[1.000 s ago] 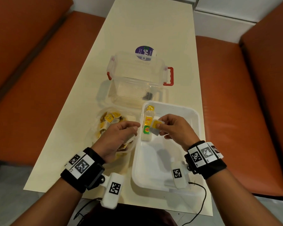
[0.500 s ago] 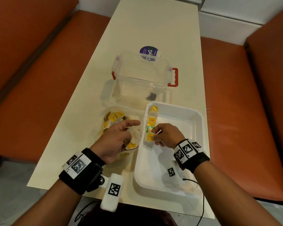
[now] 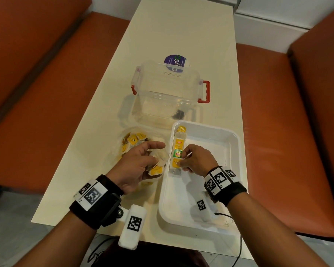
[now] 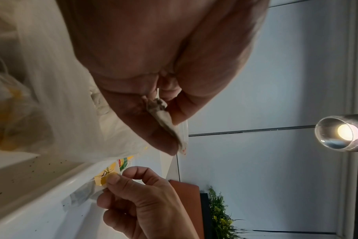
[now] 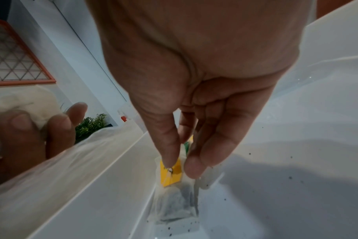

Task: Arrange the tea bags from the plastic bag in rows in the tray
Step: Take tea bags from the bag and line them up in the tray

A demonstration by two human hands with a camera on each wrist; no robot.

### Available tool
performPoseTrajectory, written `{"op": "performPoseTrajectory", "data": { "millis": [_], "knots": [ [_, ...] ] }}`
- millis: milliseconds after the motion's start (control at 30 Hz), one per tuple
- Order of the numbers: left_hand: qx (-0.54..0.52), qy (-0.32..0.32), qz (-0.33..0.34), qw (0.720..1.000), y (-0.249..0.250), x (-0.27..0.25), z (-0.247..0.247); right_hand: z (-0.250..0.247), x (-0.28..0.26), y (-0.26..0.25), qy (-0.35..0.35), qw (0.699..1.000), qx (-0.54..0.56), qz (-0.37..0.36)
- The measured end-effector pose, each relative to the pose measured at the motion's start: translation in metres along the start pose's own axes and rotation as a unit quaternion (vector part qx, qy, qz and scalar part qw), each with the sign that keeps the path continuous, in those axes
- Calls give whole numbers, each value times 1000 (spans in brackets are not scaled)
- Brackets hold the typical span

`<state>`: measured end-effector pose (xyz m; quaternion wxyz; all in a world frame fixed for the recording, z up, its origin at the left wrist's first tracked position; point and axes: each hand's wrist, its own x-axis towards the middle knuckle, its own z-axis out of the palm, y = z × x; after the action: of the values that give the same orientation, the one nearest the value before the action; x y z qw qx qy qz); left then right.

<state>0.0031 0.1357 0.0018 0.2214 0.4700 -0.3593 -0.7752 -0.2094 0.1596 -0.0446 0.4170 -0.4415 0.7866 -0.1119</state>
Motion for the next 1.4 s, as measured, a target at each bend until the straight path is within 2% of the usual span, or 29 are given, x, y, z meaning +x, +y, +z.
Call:
{"op": "performPoseTrajectory", "data": {
  "millis": [300, 567, 733, 900, 1167, 1400],
  "knots": [
    [4, -5, -8, 1000, 1, 0, 0, -1, -4, 0, 0, 1000, -5, -9],
    [-4, 4, 6, 1000, 0, 6, 2, -10, -22, -9, 14, 995, 85, -49],
    [-39, 21, 24, 999, -1, 11, 7, -18, -52, -30, -31, 977, 209, -38],
    [-70, 22, 39, 997, 0, 12, 13, -17, -64, -39, -85, 975, 200, -52],
    [-123, 22, 25, 992, 2, 14, 16, -23, -63, -38, -66, 959, 269, -61],
    [-114, -23, -10, 993, 4, 10, 12, -38, -64, -38, -51, 954, 276, -108]
  ]
}}
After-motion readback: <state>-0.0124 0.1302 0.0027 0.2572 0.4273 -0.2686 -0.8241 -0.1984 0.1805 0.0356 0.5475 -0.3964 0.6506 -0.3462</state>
